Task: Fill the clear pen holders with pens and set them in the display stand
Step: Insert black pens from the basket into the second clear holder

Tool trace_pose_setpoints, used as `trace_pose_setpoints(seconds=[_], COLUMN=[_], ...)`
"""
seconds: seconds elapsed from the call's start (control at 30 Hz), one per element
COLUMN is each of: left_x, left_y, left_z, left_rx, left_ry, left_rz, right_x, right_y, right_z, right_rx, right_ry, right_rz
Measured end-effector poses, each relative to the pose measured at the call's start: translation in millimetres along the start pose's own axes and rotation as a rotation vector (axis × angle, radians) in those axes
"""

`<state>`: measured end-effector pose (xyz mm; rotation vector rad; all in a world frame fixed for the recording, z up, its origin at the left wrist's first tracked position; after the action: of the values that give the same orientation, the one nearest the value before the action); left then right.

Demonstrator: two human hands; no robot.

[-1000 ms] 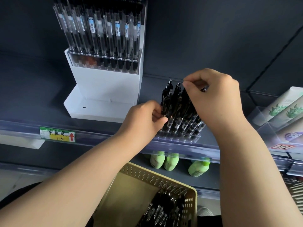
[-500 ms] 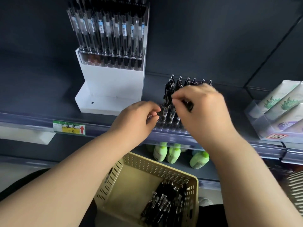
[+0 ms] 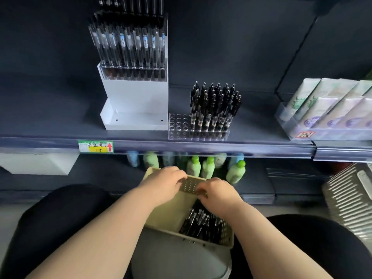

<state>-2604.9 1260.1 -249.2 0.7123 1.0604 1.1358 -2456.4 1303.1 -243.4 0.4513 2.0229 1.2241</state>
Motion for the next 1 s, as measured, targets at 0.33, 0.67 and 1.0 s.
trace_pose_setpoints(seconds=[0.33,0.67,1.0], left_x=[12,41,53], left_y=[-77,-132,-156], left_z=[3,8,5], left_rx=[0.054,-0.027,-0.348], left_ry=[0.094,0.219,0.546], left_rz=[-0.346,-0.542,-0.596], right_x=[15,36,57], right_y=[-74,-99,-110], right_z=[30,36,33], right_rx=[-0.008,-0.163,-0.343], right_ry=[-0.252,-0.196,-0.139], right_rz=[-0.418,-0.437,-0.448])
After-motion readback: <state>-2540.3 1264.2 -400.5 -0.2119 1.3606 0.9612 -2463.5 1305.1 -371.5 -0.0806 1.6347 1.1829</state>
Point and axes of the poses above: each hand's wrist, its own x-axis towards the middle knuckle, its own y-axis out of the back of the hand, z = x × y, the point moved 4 cm from there along x, towards the middle knuckle, and after that the axes turned 10 degrees about -z, right-handed, at the moved point
